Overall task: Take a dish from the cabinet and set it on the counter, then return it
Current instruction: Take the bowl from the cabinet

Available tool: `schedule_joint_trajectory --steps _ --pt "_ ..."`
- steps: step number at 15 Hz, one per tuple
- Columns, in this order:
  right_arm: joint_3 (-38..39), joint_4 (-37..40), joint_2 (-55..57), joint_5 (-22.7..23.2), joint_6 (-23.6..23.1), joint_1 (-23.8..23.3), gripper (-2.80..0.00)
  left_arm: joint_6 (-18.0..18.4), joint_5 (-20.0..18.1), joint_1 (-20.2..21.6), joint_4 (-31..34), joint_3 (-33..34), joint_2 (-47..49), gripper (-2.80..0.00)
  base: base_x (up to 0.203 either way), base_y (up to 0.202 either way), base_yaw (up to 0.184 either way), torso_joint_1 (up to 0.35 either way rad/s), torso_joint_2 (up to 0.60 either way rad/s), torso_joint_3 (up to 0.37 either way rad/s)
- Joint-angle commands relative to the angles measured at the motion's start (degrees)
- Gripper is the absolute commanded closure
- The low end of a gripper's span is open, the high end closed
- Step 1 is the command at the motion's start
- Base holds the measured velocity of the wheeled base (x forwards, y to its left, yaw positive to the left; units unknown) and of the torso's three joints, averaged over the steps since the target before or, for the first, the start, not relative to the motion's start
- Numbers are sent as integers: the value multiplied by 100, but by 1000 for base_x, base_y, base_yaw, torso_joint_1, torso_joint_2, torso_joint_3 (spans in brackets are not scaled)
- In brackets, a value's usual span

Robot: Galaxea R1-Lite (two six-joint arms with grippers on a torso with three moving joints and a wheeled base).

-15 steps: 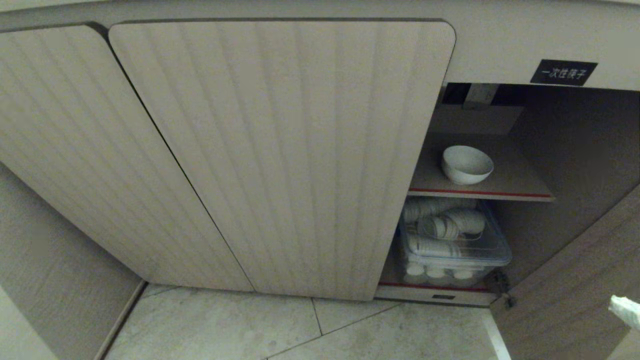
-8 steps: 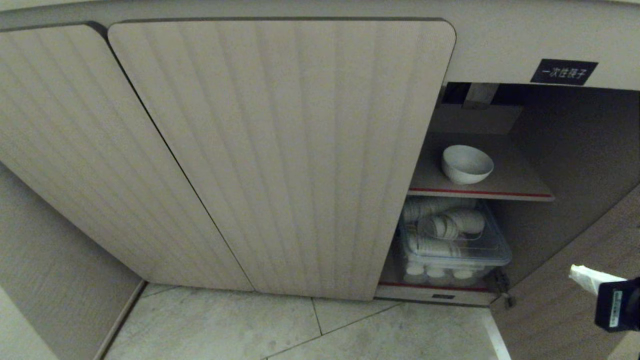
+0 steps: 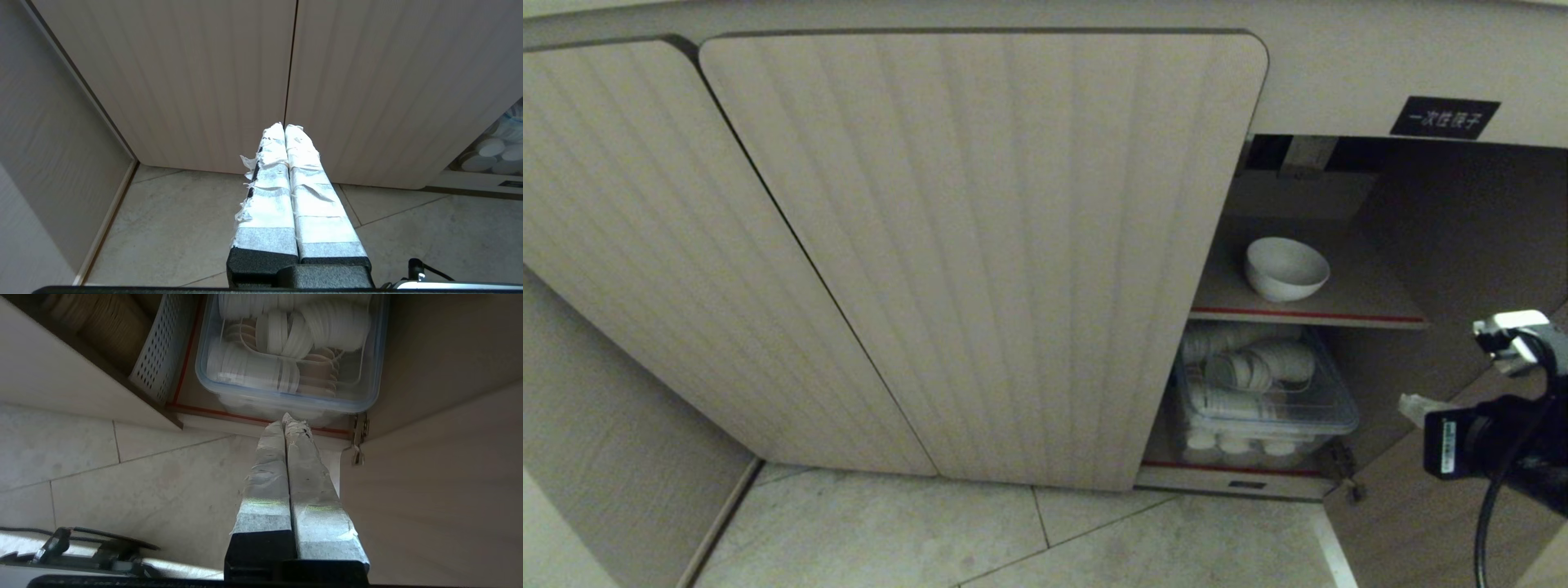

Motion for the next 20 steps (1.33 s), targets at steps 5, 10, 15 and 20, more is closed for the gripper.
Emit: schedule_joint_trajectory --steps 5,10,15,20 --pt "-769 -36 861 -19 -20 6 0 -4 2 1 -4 -1 -2 0 0 0 0 0 0 0" --pt "-1178 -516 1491 -82 -20 -16 0 -4 2 1 -4 7 -2 0 0 0 0 0 0 0" --pt "-1775 -532 1959 -479 40 -26 0 -4 2 1 -4 7 -2 0 0 0 0 0 0 0" --pt "-2415 -511 2309 -512 50 -287 0 -4 2 1 -4 -1 -2 0 0 0 0 0 0 0"
